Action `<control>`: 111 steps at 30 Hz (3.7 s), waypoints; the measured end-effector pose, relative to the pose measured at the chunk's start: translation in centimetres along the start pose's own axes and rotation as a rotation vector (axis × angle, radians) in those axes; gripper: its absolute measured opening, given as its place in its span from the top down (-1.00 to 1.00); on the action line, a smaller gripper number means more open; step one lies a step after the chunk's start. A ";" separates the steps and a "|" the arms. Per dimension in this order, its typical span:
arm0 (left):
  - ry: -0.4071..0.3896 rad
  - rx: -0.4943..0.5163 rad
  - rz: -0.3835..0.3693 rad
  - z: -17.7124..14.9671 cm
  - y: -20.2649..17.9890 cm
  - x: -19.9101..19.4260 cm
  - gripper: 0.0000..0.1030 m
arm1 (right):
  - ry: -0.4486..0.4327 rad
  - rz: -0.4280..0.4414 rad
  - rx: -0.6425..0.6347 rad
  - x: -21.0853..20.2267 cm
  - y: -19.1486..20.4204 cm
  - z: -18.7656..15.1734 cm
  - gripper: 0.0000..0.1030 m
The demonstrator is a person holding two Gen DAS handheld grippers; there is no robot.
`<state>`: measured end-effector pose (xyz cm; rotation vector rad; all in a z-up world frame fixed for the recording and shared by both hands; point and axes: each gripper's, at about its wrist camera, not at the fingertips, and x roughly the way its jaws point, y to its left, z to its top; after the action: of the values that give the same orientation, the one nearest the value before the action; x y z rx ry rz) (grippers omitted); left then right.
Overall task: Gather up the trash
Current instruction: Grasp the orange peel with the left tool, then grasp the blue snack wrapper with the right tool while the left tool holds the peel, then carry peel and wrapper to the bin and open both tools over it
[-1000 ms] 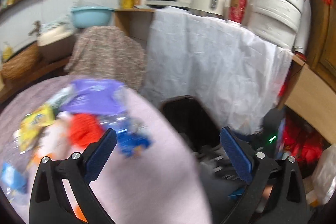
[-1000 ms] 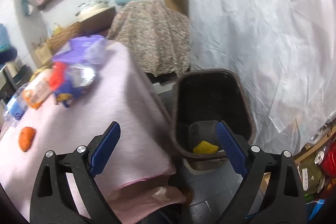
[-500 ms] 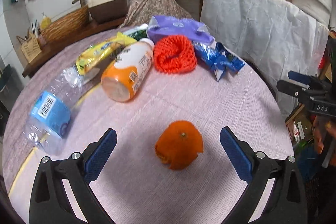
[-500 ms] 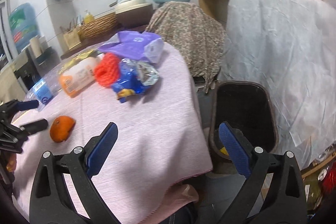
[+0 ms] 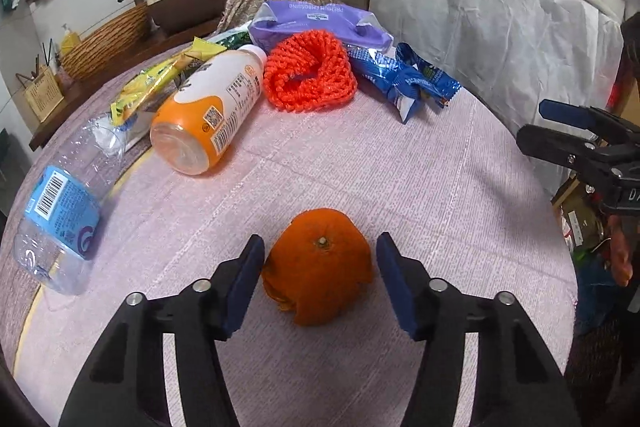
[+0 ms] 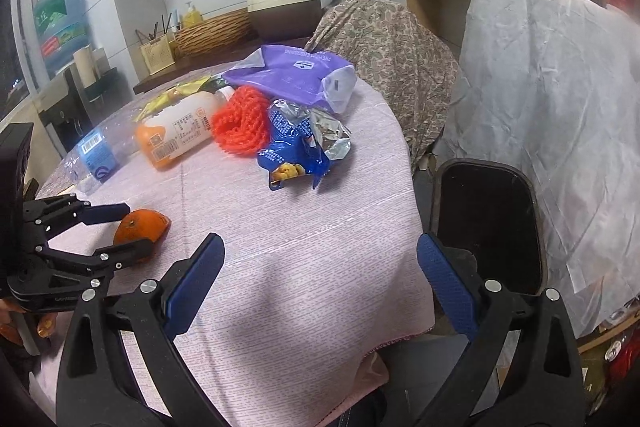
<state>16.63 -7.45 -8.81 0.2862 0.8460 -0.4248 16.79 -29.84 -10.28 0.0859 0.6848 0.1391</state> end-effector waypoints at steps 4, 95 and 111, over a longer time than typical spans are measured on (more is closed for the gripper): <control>0.013 -0.021 -0.009 -0.2 0.4 0.1 0.32 | 0.011 0.017 -0.021 0.6 0.4 0.7 -0.86; 0.191 0.066 -0.266 19.5 -23.0 18.3 0.37 | 0.085 -0.255 0.410 9.3 -22.8 -6.6 0.20; 0.050 0.005 -0.318 18.8 -19.0 11.6 -0.61 | 0.066 -0.280 0.405 6.6 -22.4 -7.3 -0.54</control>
<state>26.91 -34.64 -7.32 0.1672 0.9435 -0.7190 19.44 -50.65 -22.86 0.3730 0.7763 -0.2684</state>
